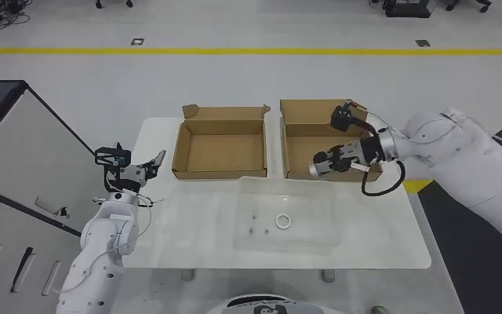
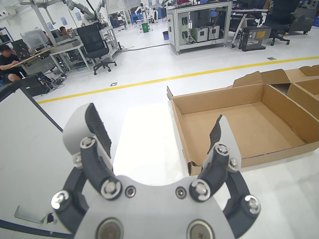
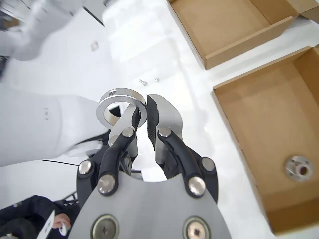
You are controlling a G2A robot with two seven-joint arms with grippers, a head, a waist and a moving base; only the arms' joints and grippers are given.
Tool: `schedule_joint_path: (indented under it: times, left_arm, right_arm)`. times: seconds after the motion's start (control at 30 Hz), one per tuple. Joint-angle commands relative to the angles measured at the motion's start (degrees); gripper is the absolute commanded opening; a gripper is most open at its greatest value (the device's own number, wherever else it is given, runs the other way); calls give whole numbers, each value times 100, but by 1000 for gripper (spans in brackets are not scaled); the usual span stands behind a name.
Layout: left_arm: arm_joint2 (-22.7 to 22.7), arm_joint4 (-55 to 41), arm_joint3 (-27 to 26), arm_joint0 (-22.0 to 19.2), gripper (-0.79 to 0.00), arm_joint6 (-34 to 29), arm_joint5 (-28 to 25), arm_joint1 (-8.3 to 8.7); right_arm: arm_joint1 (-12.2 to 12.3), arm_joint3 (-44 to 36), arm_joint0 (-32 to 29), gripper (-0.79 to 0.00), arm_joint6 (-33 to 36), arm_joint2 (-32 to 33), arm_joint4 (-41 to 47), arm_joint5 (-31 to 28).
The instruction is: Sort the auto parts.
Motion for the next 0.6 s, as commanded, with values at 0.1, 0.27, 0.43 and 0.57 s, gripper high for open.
schedule_joint_path:
  times: [0.1, 0.27, 0.43, 0.57]
  left_arm:
    - [0, 0, 0, 0, 0, 0, 0, 0]
    - [0, 0, 0, 0, 0, 0, 0, 0]
    - [0, 0, 0, 0, 0, 0, 0, 0]
    - [0, 0, 0, 0, 0, 0, 0, 0]
  right_arm:
    - [-94, 283, -264, -785, 255, -24, 1980, -134]
    - [-292, -57, -260, -785, 469, -63, 3122, 80]
    - [-508, -431, -226, -785, 746, 108, 4114, 356]
    - [-709, -735, -278, -785, 991, 384, 4927, 600]
